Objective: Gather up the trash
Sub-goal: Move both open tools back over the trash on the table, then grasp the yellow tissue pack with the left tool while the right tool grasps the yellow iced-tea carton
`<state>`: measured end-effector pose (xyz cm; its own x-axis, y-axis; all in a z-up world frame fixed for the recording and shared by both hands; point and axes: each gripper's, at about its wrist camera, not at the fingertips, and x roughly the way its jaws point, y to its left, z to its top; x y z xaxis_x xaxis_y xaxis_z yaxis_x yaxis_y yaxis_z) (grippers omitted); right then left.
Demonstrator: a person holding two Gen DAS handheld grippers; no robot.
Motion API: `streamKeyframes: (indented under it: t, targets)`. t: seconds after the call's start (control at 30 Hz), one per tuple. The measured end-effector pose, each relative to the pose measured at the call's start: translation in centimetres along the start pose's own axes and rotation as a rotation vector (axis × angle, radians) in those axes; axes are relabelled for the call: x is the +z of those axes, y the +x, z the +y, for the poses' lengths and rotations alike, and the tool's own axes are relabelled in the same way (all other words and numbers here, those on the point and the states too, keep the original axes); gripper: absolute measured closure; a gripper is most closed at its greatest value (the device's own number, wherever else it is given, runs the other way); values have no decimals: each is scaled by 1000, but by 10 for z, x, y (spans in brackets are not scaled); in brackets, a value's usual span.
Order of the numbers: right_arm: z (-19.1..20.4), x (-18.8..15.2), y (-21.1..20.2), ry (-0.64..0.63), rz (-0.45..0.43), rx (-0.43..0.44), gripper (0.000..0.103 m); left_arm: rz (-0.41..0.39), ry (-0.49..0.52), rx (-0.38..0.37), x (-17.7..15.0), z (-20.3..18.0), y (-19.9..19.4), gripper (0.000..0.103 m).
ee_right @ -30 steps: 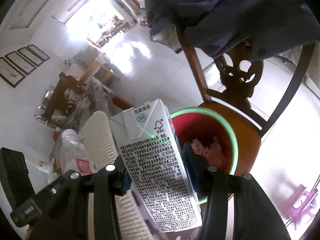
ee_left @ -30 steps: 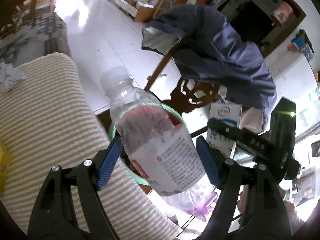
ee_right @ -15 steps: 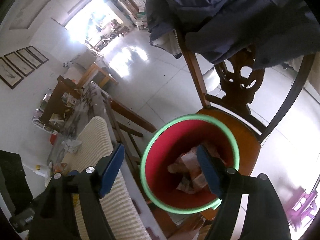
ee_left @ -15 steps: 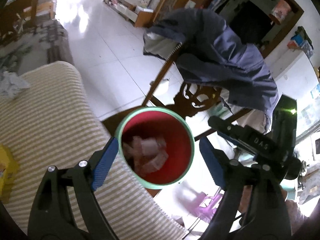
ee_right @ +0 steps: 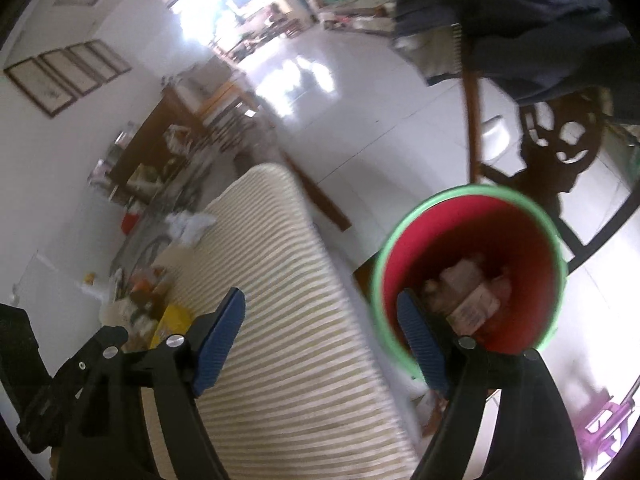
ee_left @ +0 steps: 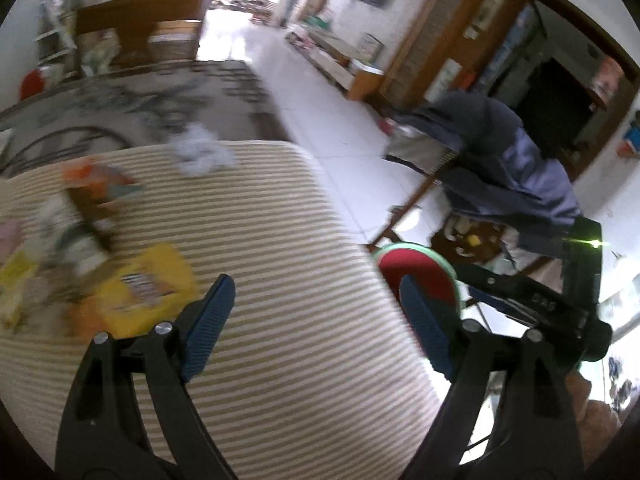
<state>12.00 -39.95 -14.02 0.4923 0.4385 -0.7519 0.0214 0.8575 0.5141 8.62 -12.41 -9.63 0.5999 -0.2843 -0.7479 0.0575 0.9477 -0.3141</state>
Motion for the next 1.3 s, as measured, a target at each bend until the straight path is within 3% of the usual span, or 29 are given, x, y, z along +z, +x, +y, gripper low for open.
streamKeyframes:
  t: [0.23,0.5,0.7,0.9,0.93,0.97,1.0,1.07,1.13,1.23,1.3]
  targets:
    - [69,-36,32,-68,83,30,26,-44,-48,173,-12,105,-47,20]
    - [124,-82,55,-98,144,55,23,56,-11,373,-23,220,-61,18]
    - [142,-100,58,-83,146,50,22,205,83,402,-21,258,-27,14]
    - [150,-109,56,-64,138,27,22,249,176,445,-16,270,3,14]
    - [151,-109,57,-60,138,24,22,255,181,445,-15,273,7,16]
    - [152,-110,58,-57,140,23,22,275,177,431,-14,278,12,29]
    - [154,-111,58,-59,141,22,22,284,169,429,-14,282,14,30]
    - [158,-112,59,-67,141,18,22,261,152,449,-13,288,12,45]
    - [163,-111,61,-73,143,14,22,242,99,424,-11,294,3,50]
    - [173,-108,72,-81,160,11,22,195,-36,345,-11,304,-19,67]
    - [181,-105,82,-89,178,3,22,158,-85,319,-13,301,-33,68]
